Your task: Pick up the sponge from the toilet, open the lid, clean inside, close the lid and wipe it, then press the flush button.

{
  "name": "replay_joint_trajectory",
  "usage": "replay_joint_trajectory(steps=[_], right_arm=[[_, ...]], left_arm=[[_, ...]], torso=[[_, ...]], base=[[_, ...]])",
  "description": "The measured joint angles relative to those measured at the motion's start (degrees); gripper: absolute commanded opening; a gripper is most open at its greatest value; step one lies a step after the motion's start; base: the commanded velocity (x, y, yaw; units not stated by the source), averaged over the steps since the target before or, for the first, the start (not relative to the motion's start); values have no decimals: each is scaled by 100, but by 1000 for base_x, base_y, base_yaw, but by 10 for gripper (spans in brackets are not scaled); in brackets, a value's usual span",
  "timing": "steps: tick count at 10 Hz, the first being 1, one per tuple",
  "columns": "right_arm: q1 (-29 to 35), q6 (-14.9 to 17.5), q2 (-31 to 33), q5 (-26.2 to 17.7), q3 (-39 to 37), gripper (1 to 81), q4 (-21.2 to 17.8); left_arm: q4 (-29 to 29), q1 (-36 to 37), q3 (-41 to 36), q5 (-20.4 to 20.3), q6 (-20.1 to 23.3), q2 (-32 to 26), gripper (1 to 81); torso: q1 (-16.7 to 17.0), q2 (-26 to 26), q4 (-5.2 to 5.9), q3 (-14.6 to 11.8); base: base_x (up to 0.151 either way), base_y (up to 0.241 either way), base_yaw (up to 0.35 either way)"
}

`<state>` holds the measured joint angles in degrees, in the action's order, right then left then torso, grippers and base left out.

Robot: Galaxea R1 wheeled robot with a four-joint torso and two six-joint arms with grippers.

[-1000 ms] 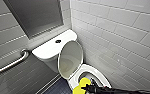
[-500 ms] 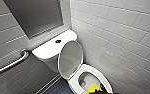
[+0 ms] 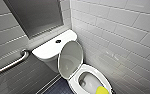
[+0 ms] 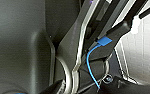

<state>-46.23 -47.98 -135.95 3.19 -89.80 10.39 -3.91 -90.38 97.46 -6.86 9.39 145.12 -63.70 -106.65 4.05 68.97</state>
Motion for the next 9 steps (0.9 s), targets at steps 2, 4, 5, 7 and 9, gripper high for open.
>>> replay_joint_trajectory(steps=[2,4,5,7,9], right_arm=[[-190,9,474,160,302,10,22],[-432,13,941,341,553,10,35],[-525,17,1145,388,653,10,41],[-700,39,1470,435,848,10,44],[-886,35,1709,441,1050,10,38]], left_arm=[[-5,2,0,1,0,28,811],[-7,2,0,0,4,30,811],[-10,2,0,-2,4,28,811],[-13,6,0,-7,6,30,811],[-16,22,2,-22,65,74,811]], torso=[[0,0,2,0],[0,0,2,0],[0,0,2,0],[0,0,2,0],[0,0,2,0]], base=[[0,0,0],[0,0,0],[0,0,0],[0,0,0],[0,0,0]])
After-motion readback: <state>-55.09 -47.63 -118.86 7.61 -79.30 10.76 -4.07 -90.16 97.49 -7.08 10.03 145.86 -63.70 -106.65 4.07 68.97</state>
